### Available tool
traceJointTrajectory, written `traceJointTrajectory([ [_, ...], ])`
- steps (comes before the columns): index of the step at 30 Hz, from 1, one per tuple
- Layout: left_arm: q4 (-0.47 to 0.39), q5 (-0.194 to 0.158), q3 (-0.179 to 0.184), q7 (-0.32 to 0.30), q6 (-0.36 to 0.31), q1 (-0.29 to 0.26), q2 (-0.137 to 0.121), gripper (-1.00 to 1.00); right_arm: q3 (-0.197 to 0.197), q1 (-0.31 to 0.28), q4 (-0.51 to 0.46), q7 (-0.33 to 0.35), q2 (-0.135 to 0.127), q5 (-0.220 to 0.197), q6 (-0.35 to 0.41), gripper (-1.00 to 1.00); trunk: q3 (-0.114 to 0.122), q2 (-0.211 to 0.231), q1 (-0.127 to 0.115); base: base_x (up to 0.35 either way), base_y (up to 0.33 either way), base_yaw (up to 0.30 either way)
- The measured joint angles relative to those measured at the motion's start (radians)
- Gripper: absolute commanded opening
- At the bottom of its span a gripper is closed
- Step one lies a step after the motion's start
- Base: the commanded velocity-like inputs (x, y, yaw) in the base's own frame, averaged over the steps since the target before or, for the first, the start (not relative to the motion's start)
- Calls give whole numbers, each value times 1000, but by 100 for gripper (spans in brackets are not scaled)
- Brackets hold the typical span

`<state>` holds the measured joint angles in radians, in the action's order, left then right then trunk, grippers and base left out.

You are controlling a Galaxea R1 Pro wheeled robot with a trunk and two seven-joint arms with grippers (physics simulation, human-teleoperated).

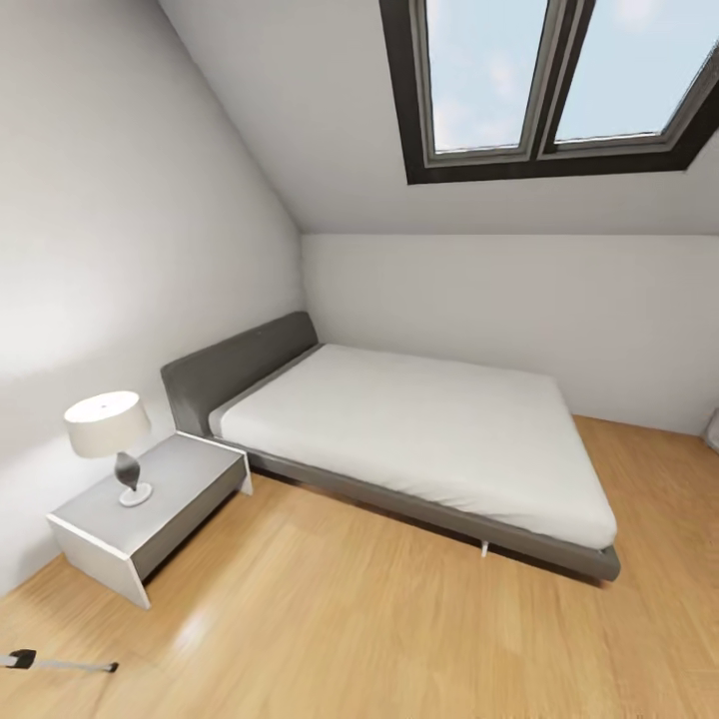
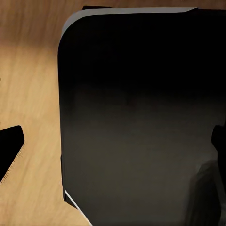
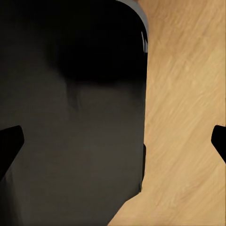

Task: Attach the digital camera to the camera tripod in the bedroom.

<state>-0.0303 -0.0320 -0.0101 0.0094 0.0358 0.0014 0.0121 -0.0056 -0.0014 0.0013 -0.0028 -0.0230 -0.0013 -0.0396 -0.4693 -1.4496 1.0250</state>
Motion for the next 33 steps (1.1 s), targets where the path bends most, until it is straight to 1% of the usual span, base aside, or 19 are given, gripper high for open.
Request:
traceJointTrajectory([
  [12, -1, -4, -1, 1, 0, 0, 0, 100, 1, 0, 0, 0, 0, 0, 0, 100, 0, 0, 0, 0, 1, -255],
  [15, -1, -16, -1, 1, 0, 0, 0, 100, 1, 0, 0, 0, 0, 0, 0, 100, 0, 0, 0, 0, 0, -255],
  [16, -1, -28, -1, 1, 0, 0, 0, 100, 1, 0, 0, 0, 0, 0, 0, 100, 0, 0, 0, 0, 0, -255],
  [22, -1, -68, 0, 0, 0, 0, -1, 100, 0, 0, 0, 0, 0, 0, 0, 100, 0, 0, 0, 0, 0, -255],
  [25, 0, -82, 1, 0, 0, 0, -2, 100, 0, 0, 0, 0, 0, 0, 0, 100, 0, 0, 0, 0, 0, -255],
  [33, 0, -87, 2, 0, 0, 0, -2, 100, 0, 0, 0, 0, -1, 0, 0, 100, 0, 0, 0, 0, 0, -255],
])
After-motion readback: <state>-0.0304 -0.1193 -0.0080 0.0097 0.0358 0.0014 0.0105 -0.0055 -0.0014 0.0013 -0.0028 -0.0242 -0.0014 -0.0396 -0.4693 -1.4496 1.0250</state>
